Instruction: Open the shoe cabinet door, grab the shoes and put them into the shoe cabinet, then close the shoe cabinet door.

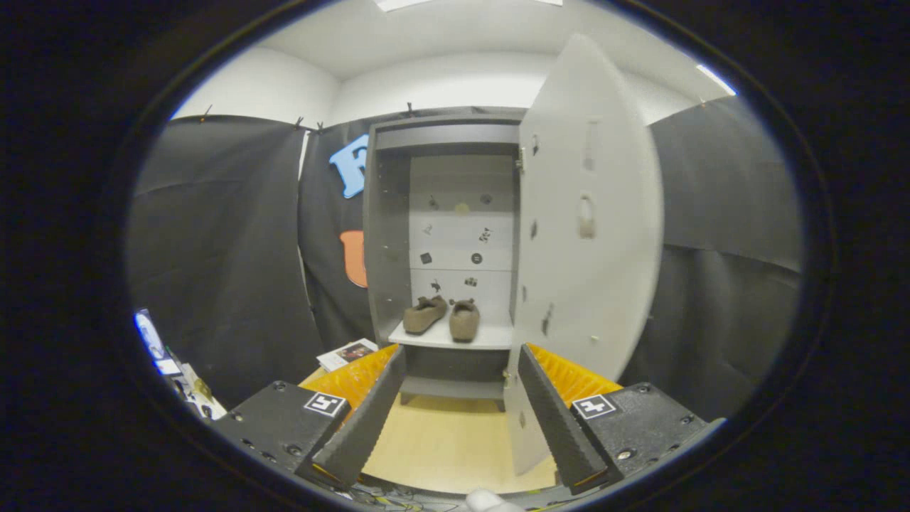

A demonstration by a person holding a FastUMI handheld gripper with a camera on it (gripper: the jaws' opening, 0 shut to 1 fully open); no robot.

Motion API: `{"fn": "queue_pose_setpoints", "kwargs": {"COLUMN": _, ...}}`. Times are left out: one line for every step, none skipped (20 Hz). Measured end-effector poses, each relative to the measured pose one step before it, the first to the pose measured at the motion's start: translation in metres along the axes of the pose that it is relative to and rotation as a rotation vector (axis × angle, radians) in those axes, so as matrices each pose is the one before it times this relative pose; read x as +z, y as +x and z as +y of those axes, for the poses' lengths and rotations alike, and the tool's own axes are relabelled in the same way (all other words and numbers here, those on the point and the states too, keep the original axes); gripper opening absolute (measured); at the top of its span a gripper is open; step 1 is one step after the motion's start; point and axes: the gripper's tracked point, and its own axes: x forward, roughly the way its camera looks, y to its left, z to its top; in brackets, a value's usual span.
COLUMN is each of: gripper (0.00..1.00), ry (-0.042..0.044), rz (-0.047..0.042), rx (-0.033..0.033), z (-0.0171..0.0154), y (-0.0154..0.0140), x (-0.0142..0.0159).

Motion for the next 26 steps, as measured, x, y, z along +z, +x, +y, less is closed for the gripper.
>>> {"fn": "queue_pose_setpoints", "kwargs": {"gripper": 1.0, "ry": 0.0041, "rz": 0.00284, "rx": -0.01927, "z": -0.01719, "y": -0.01525, "x": -0.00269}}
{"fn": "queue_pose_setpoints", "kwargs": {"gripper": 1.0, "ry": 0.00597, "rz": 0.00308, "rx": -0.03446, "z": -0.02423, "y": -0.01436, "x": -0.00399}}
{"fn": "queue_pose_setpoints", "kwargs": {"gripper": 1.0, "ry": 0.00674, "rz": -0.00061, "rx": -0.03818, "z": -0.02579, "y": -0.00695, "x": -0.00281}}
{"fn": "queue_pose_setpoints", "kwargs": {"gripper": 1.0, "ry": 0.00552, "rz": 0.00484, "rx": -0.0343, "z": -0.02472, "y": -0.00363, "x": -0.00237}}
{"fn": "queue_pose_setpoints", "kwargs": {"gripper": 1.0, "ry": 0.01394, "rz": -0.00343, "rx": -0.02394, "z": -0.02396, "y": -0.00177, "x": -0.00059}}
{"fn": "queue_pose_setpoints", "kwargs": {"gripper": 1.0, "ry": 0.0199, "rz": -0.00267, "rx": -0.00969, "z": -0.02138, "y": 0.00349, "x": 0.00381}}
{"fn": "queue_pose_setpoints", "kwargs": {"gripper": 1.0, "ry": 0.01532, "rz": -0.00141, "rx": -0.00917, "z": -0.02023, "y": 0.01246, "x": 0.00035}}
{"fn": "queue_pose_setpoints", "kwargs": {"gripper": 1.0, "ry": 0.00647, "rz": 0.00999, "rx": -0.01772, "z": -0.01992, "y": 0.01079, "x": -0.00113}}
{"fn": "queue_pose_setpoints", "kwargs": {"gripper": 1.0, "ry": 0.00543, "rz": 0.00581, "rx": 0.00498, "z": -0.01185, "y": 0.01255, "x": -0.00063}}
{"fn": "queue_pose_setpoints", "kwargs": {"gripper": 1.0, "ry": 0.00418, "rz": -0.00449, "rx": 0.00356, "z": -0.01259, "y": 0.0151, "x": 0.00217}}
{"fn": "queue_pose_setpoints", "kwargs": {"gripper": 1.0, "ry": -0.00124, "rz": 0.00177, "rx": 0.01097, "z": -0.00744, "y": 0.01371, "x": 0.00272}}
{"fn": "queue_pose_setpoints", "kwargs": {"gripper": 1.0, "ry": -0.00064, "rz": -0.00234, "rx": 0.02424, "z": -0.00409, "y": 0.01387, "x": -0.00173}}
{"fn": "queue_pose_setpoints", "kwargs": {"gripper": 0.99, "ry": -0.00372, "rz": -0.00208, "rx": 0.02201, "z": -0.00221, "y": 0.01079, "x": 0.00111}}
{"fn": "queue_pose_setpoints", "kwargs": {"gripper": 0.99, "ry": -0.00508, "rz": 0.00434, "rx": 0.03193, "z": -0.00029, "y": 0.0138, "x": 0.00152}}
{"fn": "queue_pose_setpoints", "kwargs": {"gripper": 0.99, "ry": 0.00051, "rz": -0.00077, "rx": 0.03196, "z": 0.0033, "y": 0.01049, "x": 0.00142}}
{"fn": "queue_pose_setpoints", "kwargs": {"gripper": 0.99, "ry": -0.00799, "rz": 0.00876, "rx": 0.03478, "z": 0.00447, "y": 0.01188, "x": 0.00052}}
{"fn": "queue_pose_setpoints", "kwargs": {"gripper": 0.99, "ry": -0.00823, "rz": 0.00652, "rx": 0.02685, "z": 0.00338, "y": 0.0088, "x": 0.00005}}
{"fn": "queue_pose_setpoints", "kwargs": {"gripper": 0.99, "ry": -0.0067, "rz": 0.00363, "rx": 0.02553, "z": 0.00527, "y": 0.00586, "x": -0.00029}}
{"fn": "queue_pose_setpoints", "kwargs": {"gripper": 0.99, "ry": -0.00623, "rz": 0.00565, "rx": 0.03292, "z": 0.00957, "y": 0.0038, "x": -0.00031}}
{"fn": "queue_pose_setpoints", "kwargs": {"gripper": 0.99, "ry": -0.01028, "rz": 0.01646, "rx": 0.01944, "z": 0.00972, "y": 0.00431, "x": -0.00344}}
{"fn": "queue_pose_setpoints", "kwargs": {"gripper": 0.98, "ry": -0.01737, "rz": 0.00345, "rx": -0.00803, "z": 0.0, "y": -0.00202, "x": -0.00152}}
{"fn": "queue_pose_setpoints", "kwargs": {"gripper": 0.97, "ry": -0.00969, "rz": -0.00357, "rx": -0.01311, "z": 0.00289, "y": 0.00007, "x": 0.0034}}
{"fn": "queue_pose_setpoints", "kwargs": {"gripper": 0.95, "ry": -0.00388, "rz": 0.00261, "rx": -0.00634, "z": 0.00381, "y": -0.00136, "x": -0.00205}}
{"fn": "queue_pose_setpoints", "kwargs": {"gripper": 0.95, "ry": -0.00292, "rz": -0.0033, "rx": -0.00124, "z": 0.00646, "y": 0.00016, "x": 0.00081}}
{"fn": "queue_pose_setpoints", "kwargs": {"gripper": 0.95, "ry": 0.00253, "rz": 0.00797, "rx": 0.00001, "z": 0.00886, "y": 0.00006, "x": -0.00208}}
{"fn": "queue_pose_setpoints", "kwargs": {"gripper": 0.95, "ry": 0.00762, "rz": 0.00244, "rx": -0.00337, "z": 0.00903, "y": 0.00046, "x": -0.0004}}
